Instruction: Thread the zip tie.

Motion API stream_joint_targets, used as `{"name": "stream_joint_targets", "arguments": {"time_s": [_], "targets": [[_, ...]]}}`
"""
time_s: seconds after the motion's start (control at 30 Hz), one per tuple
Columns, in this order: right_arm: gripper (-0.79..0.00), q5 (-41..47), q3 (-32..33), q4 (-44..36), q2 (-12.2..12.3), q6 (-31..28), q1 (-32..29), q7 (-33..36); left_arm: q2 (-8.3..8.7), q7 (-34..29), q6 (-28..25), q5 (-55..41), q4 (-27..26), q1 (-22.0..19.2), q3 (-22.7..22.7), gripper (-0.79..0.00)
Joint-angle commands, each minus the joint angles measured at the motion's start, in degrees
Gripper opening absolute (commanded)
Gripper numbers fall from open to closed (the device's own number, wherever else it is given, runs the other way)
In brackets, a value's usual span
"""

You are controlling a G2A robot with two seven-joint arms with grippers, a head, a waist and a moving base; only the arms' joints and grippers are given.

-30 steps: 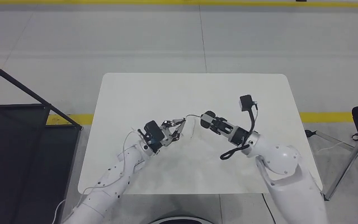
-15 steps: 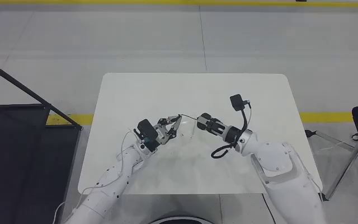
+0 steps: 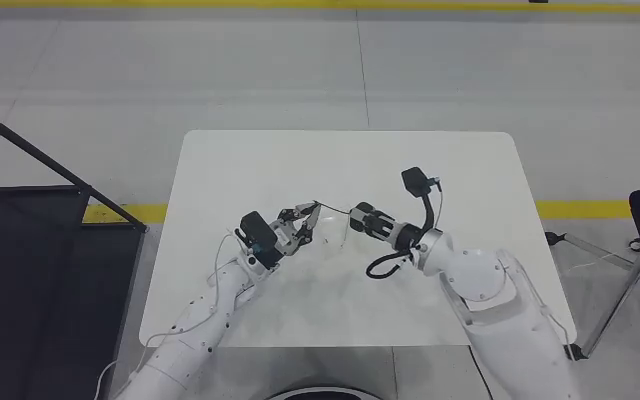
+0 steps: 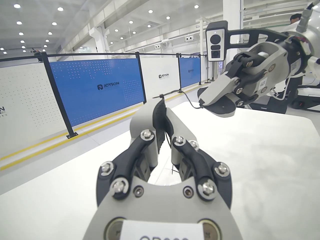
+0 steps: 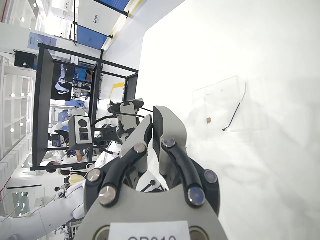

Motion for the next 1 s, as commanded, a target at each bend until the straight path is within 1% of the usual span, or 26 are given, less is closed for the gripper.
{"name": "stream_joint_targets", "arguments": {"time_s": [0.0,0.23,0.63,0.7,0.73,0.77,0.8,0.83,0.87,0.97], "targets": [[-0.785,-0.30,-0.28,0.05,-0.06,0.57,0.28,-0.06,-0.02,-0.11,-0.12,0.25,0.13,-0.07,0.05,-0.785],[-0.785,-0.56,-0.61,0.14,-0.20,1.00,0.54,-0.25,-0.07,-0.36,0.03,1.89,0.53,-0.41,0.39,-0.785],[-0.785,-2.56,-1.29,0.05,-0.31,2.22,0.84,0.01,-0.23,1.14,0.05,1.40,0.48,-0.29,0.17,-0.785],[-0.782,-1.55,-1.14,0.00,-0.43,2.52,0.76,-0.55,-0.24,1.26,0.06,1.52,0.48,-0.30,0.15,-0.785],[-0.616,-1.16,-1.00,0.04,-0.45,2.36,0.77,-0.54,-0.24,1.32,0.05,1.56,0.52,-0.30,0.13,-0.785],[-0.468,-0.93,-0.83,0.11,-0.45,2.25,0.75,-0.51,-0.24,1.27,0.05,1.51,0.59,-0.29,0.07,-0.785],[-0.369,-0.62,-0.67,0.14,-0.46,2.09,0.70,-0.45,-0.25,1.26,0.08,1.51,0.62,-0.30,0.03,-0.785],[-0.234,-0.28,-0.49,0.15,-0.46,1.99,0.61,-0.49,-0.25,1.27,0.10,1.53,0.66,-0.31,-0.03,-0.785],[-0.169,-0.01,-0.34,0.09,-0.46,1.77,0.52,-0.45,-0.25,1.31,0.14,1.52,0.69,-0.32,-0.09,-0.785],[-0.117,0.97,0.23,-0.06,-0.46,0.90,0.06,-0.70,-0.25,1.33,0.10,1.31,0.76,-0.31,-0.31,-0.785]]}}
